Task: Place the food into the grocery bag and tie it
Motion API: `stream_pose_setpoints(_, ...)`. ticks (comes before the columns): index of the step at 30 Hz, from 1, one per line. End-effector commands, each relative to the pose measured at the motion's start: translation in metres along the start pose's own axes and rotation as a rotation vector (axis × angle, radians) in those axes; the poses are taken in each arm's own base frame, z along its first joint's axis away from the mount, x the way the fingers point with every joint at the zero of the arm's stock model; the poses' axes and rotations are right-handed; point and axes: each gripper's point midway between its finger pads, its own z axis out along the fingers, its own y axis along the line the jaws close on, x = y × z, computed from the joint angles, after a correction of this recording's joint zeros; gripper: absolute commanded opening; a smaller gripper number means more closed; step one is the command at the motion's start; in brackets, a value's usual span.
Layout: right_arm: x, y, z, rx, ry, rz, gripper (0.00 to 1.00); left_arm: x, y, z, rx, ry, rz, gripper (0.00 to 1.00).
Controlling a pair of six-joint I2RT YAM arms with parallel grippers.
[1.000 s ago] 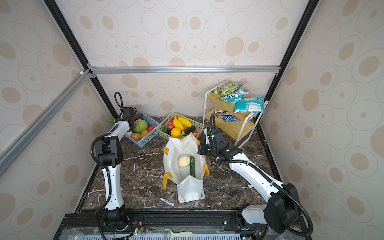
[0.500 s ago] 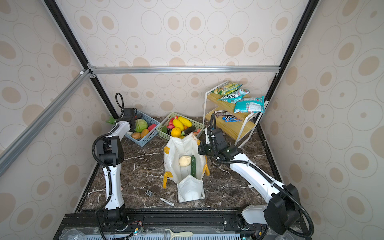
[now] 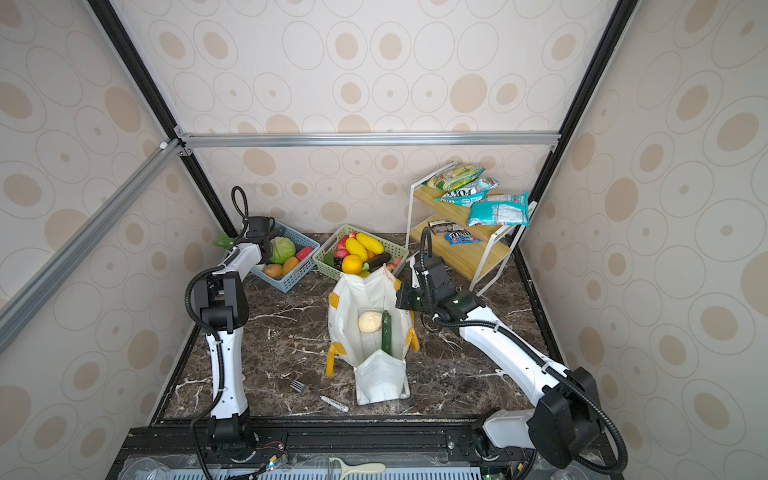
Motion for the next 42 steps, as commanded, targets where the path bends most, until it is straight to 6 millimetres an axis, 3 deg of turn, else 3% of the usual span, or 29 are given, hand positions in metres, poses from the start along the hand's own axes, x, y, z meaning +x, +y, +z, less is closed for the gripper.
stream_pose_setpoints(1,-0.011,0.006,-0.003,-0.005,-0.034,0.002,0.00,0.032,-0.015,0.022,0.039,0.072,0.020,0.52)
stream_pose_setpoints(10,-0.012,0.006,-0.007,0.001,-0.038,-0.002,0.00,0.028,-0.014,0.017,0.045,0.062,0.001,0.34)
stream_pose_setpoints(29,-0.009,0.010,-0.013,-0.015,-0.052,-0.010,0.00,-0.019,0.008,-0.023,0.051,-0.032,-0.071,0.18)
stream_pose_setpoints(35,-0.008,0.010,-0.013,-0.017,-0.051,-0.010,0.00,-0.035,0.005,-0.043,0.131,-0.050,-0.111,0.24)
stream_pose_setpoints(38,-0.008,0.011,-0.013,-0.020,-0.052,-0.009,0.00,-0.038,0.001,-0.052,0.181,-0.042,-0.142,0.42)
stream_pose_setpoints(42,-0.006,0.011,-0.012,-0.023,-0.051,-0.009,0.00,-0.040,-0.005,-0.056,0.242,-0.024,-0.209,0.54)
